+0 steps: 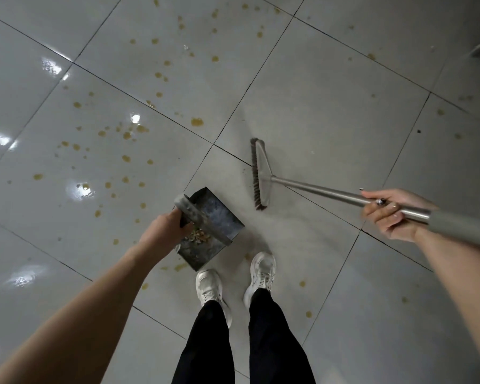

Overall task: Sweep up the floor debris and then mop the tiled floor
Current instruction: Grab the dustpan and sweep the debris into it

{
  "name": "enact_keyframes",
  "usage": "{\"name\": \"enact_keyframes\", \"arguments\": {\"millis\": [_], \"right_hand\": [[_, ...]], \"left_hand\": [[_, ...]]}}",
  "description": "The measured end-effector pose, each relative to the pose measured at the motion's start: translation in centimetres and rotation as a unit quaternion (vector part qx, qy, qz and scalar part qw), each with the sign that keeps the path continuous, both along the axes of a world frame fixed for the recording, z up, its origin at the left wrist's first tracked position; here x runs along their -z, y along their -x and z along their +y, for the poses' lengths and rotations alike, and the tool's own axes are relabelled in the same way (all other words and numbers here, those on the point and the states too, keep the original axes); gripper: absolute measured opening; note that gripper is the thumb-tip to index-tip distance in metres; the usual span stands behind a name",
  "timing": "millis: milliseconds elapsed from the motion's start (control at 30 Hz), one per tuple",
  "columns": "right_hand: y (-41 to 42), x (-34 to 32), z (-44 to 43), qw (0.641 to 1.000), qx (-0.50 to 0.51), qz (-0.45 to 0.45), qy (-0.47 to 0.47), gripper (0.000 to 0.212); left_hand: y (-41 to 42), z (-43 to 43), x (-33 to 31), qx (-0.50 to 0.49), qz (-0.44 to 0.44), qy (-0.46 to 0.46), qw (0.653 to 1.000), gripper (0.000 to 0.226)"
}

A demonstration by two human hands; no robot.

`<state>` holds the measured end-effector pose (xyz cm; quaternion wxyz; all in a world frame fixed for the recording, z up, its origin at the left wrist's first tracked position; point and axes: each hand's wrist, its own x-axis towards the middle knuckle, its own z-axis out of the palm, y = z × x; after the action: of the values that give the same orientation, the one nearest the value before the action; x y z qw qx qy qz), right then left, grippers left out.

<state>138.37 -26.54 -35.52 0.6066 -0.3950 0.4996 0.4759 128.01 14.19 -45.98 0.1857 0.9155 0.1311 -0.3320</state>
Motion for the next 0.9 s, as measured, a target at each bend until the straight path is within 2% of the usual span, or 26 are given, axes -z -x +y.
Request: {"name": "enact_keyframes", "arguments": {"millis": [67, 267, 433, 500, 667, 800, 900], "right_hand": [[-0.2, -1.0, -0.9, 1.000, -0.026, -0.017, -0.002, 0.020], [-1.5, -1.6, -1.2, 0.983, -0.168, -0.054, 0.056, 0.020], [-1.1, 1.7, 0.8, 0.946, -0.278, -0.096, 0.134, 0.014], [0.0, 3.5, 1.9, 0.940, -0.299, -0.086, 0.143, 0.015], [3.5, 5.7, 5.1, 0.950, -0.300, -0.017, 0.080, 0.022], [3.5, 4.3, 4.6, 0.968, -0.242, 0.061, -0.023, 0.033], [1.4, 2.6, 2.9, 0.970, -0.223, 0.069, -0.067, 0.031]], "left_hand": [[-0.4, -0.9, 0.2, 0.004, 0.003, 0.004, 1.000, 0.016], [-2.1, -3.6, 0.9, 0.022, 0.000, -0.020, 1.000, 0.020], [-3.9, -5.8, 1.8, 0.049, -0.005, -0.059, 0.997, 0.031], [-4.3, -6.3, 2.4, 0.055, -0.015, -0.065, 0.996, 0.033], [-5.1, -7.7, 3.3, 0.057, -0.021, -0.059, 0.996, 0.035], [-5.2, -8.3, 3.4, 0.041, -0.023, -0.035, 0.998, 0.032], [-5.0, -8.0, 3.2, 0.043, -0.018, -0.033, 0.998, 0.031]]}}
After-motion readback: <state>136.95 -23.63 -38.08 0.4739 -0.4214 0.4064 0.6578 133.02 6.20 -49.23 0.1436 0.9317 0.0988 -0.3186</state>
